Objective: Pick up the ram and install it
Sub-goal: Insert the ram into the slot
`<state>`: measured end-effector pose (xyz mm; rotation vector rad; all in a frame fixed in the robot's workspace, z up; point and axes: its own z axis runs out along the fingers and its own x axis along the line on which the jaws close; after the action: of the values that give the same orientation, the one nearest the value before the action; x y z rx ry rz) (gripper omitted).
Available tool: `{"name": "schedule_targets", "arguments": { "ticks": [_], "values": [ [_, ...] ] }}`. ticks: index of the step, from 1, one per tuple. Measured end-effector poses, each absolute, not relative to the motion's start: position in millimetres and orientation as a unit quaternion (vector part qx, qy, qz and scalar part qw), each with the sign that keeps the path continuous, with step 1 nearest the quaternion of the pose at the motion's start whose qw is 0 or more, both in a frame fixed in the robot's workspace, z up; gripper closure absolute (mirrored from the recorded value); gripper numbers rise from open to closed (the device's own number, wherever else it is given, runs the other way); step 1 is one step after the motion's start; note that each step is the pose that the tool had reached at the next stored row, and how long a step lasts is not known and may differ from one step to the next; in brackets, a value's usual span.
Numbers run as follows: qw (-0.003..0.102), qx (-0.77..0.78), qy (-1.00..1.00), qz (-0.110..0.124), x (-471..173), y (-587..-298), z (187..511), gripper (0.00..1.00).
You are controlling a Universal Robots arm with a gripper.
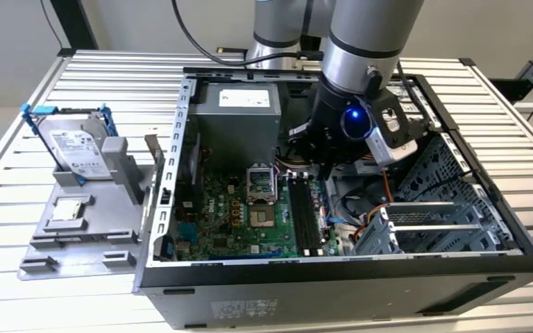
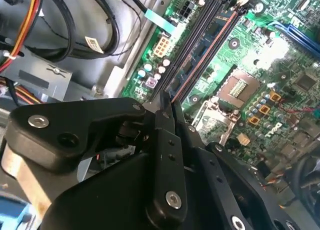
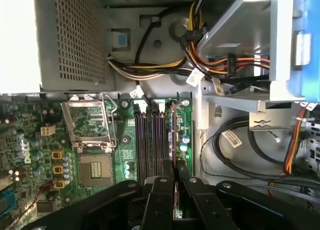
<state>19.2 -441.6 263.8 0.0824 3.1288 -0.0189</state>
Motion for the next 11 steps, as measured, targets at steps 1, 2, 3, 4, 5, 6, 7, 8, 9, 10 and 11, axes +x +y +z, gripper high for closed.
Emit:
{"name": "schedule_targets", "arguments": {
  "ticks": [1,2,3,4,5,6,7,8,9,10,11],
  "values": [
    [0.006,0.026,1.000,-0.006,19.2,-442.0,262.0,1.00],
    [0.006,0.026,1.000,-0.006,19.1,-442.2,260.2,1.00],
    [0.006,0.026,1.000,-0.006,18.9,-442.6,258.3,1.00],
    [0.006,0.026,1.000,-0.006,18.6,-442.7,256.5,1.00],
    [0.006,0.026,1.000,-0.006,18.0,-442.9,254.7,1.00],
    [0.006,0.026,1.000,-0.006,17.5,-443.1,252.9,1.00],
    [0.006,0.026,1.000,-0.006,16.7,-443.5,251.0,1.00],
    [0.006,0.026,1.000,-0.006,15.7,-444.2,249.2,1.00],
    [0.005,0.026,1.000,-0.006,14.8,-445.1,247.5,1.00],
    [0.005,0.026,1.000,-0.006,14.1,-446.3,245.8,1.00],
    [0.004,0.026,1.000,-0.006,13.7,-447.9,243.9,1.00]
  ]
}}
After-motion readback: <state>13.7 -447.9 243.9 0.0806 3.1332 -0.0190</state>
